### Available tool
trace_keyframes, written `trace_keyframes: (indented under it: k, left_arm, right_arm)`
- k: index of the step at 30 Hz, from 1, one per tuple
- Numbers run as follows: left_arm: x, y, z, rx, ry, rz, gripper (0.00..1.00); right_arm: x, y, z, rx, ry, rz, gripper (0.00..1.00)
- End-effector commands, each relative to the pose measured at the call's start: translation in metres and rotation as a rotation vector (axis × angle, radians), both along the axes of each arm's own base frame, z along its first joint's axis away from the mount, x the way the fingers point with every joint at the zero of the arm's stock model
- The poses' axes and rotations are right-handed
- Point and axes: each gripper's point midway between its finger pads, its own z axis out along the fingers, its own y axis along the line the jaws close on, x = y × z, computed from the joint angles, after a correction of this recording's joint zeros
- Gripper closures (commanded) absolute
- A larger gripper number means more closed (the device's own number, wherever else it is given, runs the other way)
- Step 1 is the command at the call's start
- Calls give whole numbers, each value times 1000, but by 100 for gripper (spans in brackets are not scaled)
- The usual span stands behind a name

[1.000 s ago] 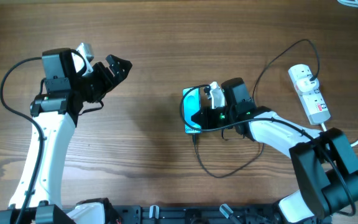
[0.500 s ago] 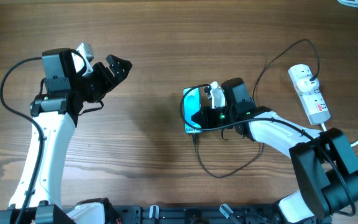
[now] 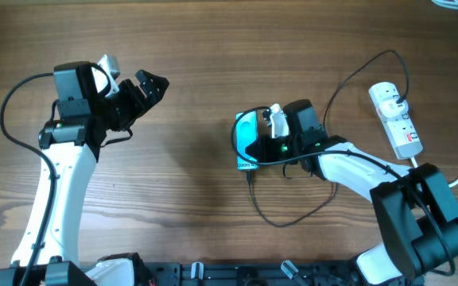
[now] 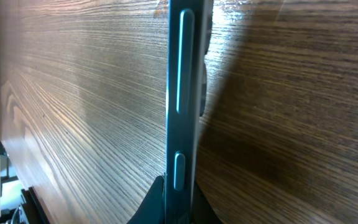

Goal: Plug charger to phone and switch on socket

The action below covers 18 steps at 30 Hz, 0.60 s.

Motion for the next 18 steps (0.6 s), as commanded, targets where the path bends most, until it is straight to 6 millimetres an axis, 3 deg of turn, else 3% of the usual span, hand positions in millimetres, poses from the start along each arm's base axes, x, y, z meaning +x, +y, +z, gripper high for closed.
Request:
trace_keyframes:
  k: [1, 3, 10, 16, 18]
  left_arm:
    - [1, 3, 1, 20, -15, -5, 0]
    - [1, 3, 1, 20, -15, -5, 0]
    - [1, 3, 1, 20, -15, -5, 0]
    - [1, 3, 1, 20, -15, -5, 0]
    - [1, 3, 1, 20, -15, -5, 0]
  right_arm:
    - [0, -5, -12, -39, 14, -22, 95]
    - [0, -5, -12, -37, 12, -23, 90]
    - [0, -5, -12, -36, 18, -28, 92]
    - [0, -5, -12, -34, 24, -34, 71]
    - [0, -5, -12, -34, 23, -34, 70]
